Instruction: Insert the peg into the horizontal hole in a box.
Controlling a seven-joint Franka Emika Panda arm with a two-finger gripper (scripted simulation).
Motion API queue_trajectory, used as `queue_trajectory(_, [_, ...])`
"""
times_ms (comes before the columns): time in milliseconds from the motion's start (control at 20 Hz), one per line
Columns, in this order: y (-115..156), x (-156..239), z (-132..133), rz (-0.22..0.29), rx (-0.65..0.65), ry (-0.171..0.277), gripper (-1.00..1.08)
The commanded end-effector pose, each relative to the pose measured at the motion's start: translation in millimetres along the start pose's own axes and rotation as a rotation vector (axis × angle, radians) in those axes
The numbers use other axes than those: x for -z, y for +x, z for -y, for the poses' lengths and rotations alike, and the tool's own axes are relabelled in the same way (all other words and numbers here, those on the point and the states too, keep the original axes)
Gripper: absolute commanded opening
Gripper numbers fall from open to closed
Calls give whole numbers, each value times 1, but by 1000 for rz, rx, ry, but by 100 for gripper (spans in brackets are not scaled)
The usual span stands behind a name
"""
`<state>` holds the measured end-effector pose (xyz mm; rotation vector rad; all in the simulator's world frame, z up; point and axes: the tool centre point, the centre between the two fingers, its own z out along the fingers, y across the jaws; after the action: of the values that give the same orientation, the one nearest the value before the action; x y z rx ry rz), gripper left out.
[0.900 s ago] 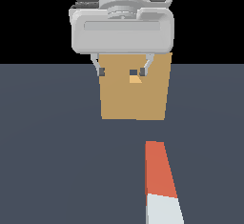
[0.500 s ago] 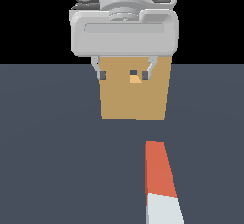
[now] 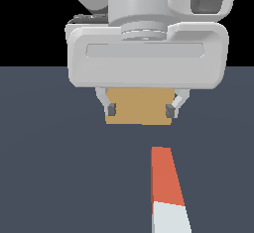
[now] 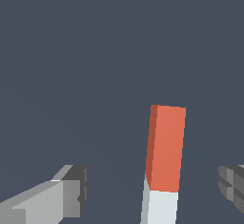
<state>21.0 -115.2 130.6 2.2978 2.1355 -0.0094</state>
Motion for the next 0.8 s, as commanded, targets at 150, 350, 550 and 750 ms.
queue_trajectory(150, [-58, -30, -15, -3, -41, 0, 100])
queue_trajectory(350, [-88, -46, -22, -5, -63, 0, 100])
queue_trajectory(550, [-108, -56, -27, -7, -77, 0, 100])
queue_trajectory(750, [-119, -61, -30, -7, -85, 0, 100])
